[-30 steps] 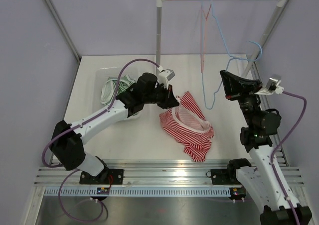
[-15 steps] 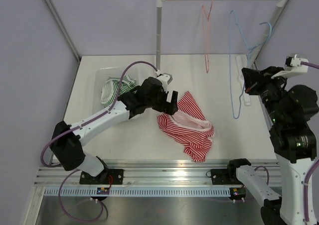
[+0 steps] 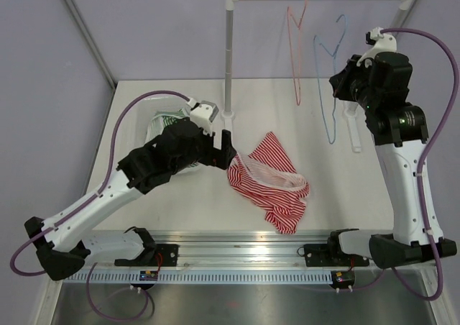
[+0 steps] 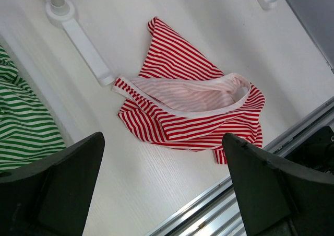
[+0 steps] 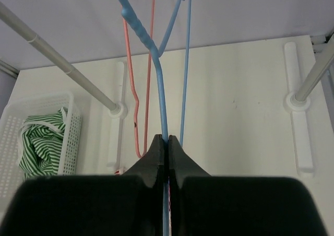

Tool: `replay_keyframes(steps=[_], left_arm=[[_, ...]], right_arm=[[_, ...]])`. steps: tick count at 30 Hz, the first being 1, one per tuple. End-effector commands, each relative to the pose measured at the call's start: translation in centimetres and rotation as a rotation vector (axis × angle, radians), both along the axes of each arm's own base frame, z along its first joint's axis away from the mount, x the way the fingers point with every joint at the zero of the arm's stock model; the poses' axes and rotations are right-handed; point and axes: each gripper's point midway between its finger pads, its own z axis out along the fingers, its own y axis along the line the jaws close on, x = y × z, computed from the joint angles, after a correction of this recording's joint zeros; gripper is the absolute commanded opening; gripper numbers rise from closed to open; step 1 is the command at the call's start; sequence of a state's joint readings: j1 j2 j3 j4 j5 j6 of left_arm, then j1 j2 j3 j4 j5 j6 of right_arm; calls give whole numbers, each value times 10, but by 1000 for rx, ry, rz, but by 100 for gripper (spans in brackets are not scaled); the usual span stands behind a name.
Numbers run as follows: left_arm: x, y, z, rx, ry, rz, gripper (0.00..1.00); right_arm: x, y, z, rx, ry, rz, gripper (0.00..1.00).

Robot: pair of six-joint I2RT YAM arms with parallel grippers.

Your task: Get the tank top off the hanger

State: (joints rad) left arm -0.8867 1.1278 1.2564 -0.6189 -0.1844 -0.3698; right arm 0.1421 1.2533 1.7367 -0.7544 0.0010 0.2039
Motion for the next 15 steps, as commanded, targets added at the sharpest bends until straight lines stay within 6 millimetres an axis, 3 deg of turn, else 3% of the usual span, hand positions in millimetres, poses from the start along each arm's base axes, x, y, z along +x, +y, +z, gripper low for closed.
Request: replay_keyframes(steps=[1, 3, 4, 6, 7, 9, 10, 11, 12, 15], left_arm=[[-3, 18, 13, -3, -44, 55, 99], [-5, 21, 9, 10, -36, 54, 99], [-7, 20, 8, 12, -34, 48, 99], [-9, 18, 8, 14, -33, 37, 99], [-11, 17, 7, 16, -31, 31, 99], [-12, 16, 7, 17, -30, 25, 99], [-14, 15, 7, 17, -30, 20, 99], [-15, 15, 7, 16, -32, 18, 99], [-15, 16, 8, 14, -34, 17, 99], [-17, 16, 8, 8, -35, 17, 99]], right_arm=[[21, -2, 43, -28, -114, -11, 0], [42, 1, 37, -35, -94, -9, 0], [44, 1, 51, -35, -120, -6, 0], [67, 5, 43, -49, -90, 5, 0], [69, 4, 55, -48, -113, 3, 0], [91, 9, 39, -53, -59, 43, 0], [94, 9, 54, -52, -91, 42, 0], [109, 11, 41, -58, -60, 47, 0], [109, 12, 51, -61, -78, 52, 0], [124, 14, 38, -60, -39, 54, 0]])
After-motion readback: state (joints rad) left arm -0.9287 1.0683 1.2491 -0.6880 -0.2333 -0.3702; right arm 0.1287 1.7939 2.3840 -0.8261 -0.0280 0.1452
